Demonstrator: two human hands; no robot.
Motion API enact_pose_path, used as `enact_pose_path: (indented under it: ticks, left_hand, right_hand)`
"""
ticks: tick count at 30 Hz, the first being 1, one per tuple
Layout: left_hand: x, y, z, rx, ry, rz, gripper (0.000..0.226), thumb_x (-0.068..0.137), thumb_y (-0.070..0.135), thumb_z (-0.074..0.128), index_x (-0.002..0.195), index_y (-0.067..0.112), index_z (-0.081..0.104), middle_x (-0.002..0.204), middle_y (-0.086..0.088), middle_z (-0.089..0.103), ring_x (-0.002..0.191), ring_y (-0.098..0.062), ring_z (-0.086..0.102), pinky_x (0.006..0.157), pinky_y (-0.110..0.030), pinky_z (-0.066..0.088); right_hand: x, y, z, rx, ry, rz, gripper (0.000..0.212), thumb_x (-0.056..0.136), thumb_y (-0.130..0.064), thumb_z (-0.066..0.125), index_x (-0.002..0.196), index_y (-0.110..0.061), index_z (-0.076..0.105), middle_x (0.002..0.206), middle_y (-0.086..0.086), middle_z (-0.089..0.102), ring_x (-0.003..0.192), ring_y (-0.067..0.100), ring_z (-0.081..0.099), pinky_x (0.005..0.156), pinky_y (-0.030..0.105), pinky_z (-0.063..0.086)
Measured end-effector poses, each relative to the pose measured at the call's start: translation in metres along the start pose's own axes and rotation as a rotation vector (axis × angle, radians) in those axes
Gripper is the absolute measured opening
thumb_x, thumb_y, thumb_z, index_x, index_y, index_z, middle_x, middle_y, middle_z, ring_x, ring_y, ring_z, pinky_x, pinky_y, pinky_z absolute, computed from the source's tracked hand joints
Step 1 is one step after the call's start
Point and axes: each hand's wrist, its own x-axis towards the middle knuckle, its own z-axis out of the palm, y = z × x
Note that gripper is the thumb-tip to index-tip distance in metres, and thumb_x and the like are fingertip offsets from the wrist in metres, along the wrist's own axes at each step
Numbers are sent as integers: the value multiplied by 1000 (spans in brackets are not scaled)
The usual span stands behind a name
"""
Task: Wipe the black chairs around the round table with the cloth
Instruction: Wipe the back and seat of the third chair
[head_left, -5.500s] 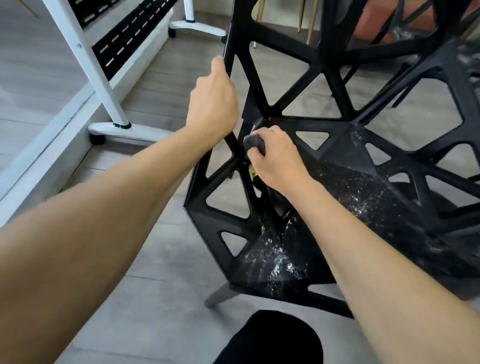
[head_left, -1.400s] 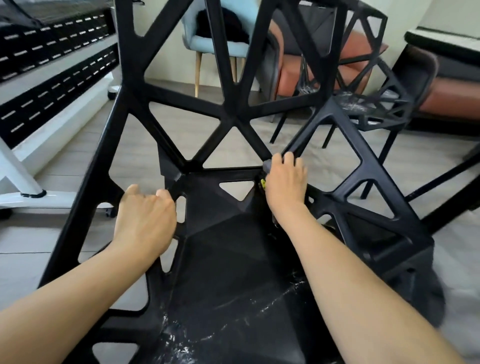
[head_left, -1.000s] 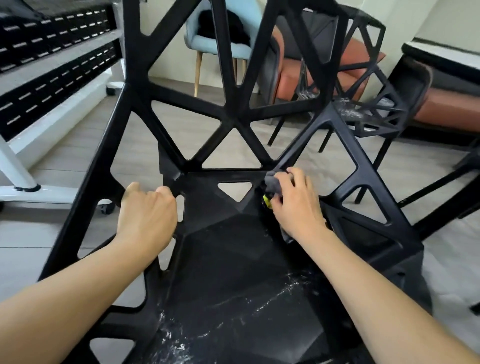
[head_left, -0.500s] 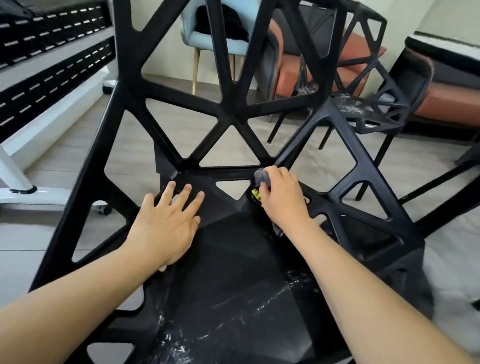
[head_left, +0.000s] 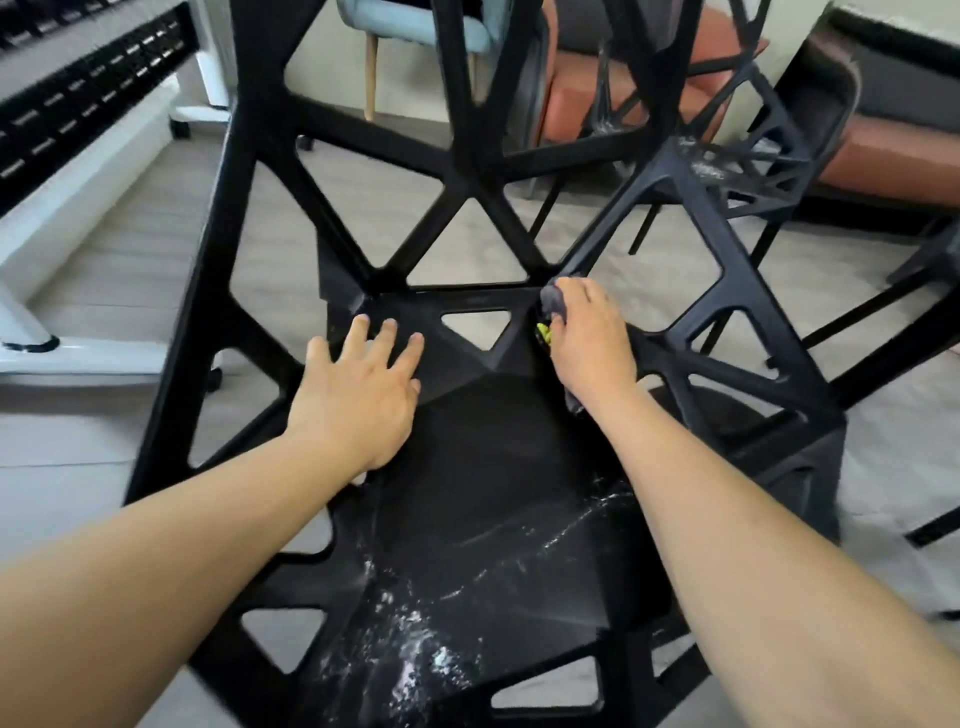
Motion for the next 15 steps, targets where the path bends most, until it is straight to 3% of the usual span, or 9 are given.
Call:
enact_pose_path:
  ticks: [8, 11, 15]
  left_hand:
    - [14, -13, -10, -138, -68, 43, 60, 101, 26, 40, 158, 24, 20, 163, -6, 22, 149, -34, 18, 108, -57, 28]
    - [13, -17, -14, -82, -63, 78, 65, 99, 26, 48, 158, 23, 22, 161, -7, 26, 146, -35, 23, 112, -55, 25]
    - [-11, -27, -30, 58, 23, 185, 59, 98, 23, 48, 154, 16, 31, 164, -14, 21, 146, -39, 27, 121, -53, 17]
  right_hand:
    - [-100, -90, -21, 317, -277, -171, 39, 99, -20, 55, 138, -21, 54, 137, 3, 54, 125, 22, 50, 102, 25, 35]
    - [-129, -91, -43, 339, -359, -237, 39, 99, -22, 57, 138, -27, 54, 137, -2, 54, 124, 18, 51, 105, 31, 41]
    - [-136, -62, -58, 200, -269, -86, 38, 100, -21, 54, 137, -27, 52, 135, 2, 55, 121, 26, 53, 99, 38, 45]
